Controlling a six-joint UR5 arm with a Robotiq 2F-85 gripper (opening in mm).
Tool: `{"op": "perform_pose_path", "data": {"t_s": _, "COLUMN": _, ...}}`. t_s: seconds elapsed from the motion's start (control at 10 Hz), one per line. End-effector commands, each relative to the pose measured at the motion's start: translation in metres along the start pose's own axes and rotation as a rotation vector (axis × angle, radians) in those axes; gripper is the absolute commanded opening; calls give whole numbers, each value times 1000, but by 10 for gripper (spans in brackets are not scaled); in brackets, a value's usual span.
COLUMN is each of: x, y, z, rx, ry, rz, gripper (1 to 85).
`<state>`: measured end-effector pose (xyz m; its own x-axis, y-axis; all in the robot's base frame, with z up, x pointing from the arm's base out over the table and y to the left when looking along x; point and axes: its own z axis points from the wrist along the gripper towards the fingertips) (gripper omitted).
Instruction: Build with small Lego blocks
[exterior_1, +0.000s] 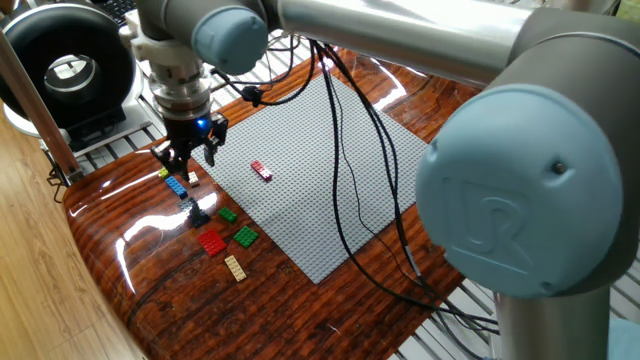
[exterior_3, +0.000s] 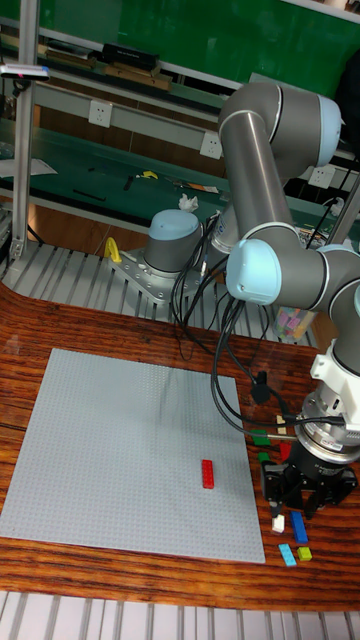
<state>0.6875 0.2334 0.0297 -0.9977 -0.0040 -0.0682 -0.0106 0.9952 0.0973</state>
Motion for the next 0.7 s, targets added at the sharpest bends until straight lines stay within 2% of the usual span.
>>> {"op": "perform_pose_path", "data": {"t_s": 0.0, "x": -11, "y": 8, "z": 2, "rx": -32, "ry": -30, "rz": 24, "gripper": 487}}
{"op": "perform_pose_path", "data": {"t_s": 0.1, "x": -12, "y": 10, "z": 2, "rx": -38, "ry": -37, "rz": 12, "gripper": 487}}
{"op": "perform_pose_path", "data": {"t_s": 0.3, "x": -11, "y": 3, "z": 2, "rx": -13, "ry": -32, "rz": 1, "gripper": 467}}
{"op": "perform_pose_path", "data": {"t_s": 0.6, "x": -10, "y": 8, "z": 2, "rx": -30, "ry": -27, "rz": -2, "gripper": 470}}
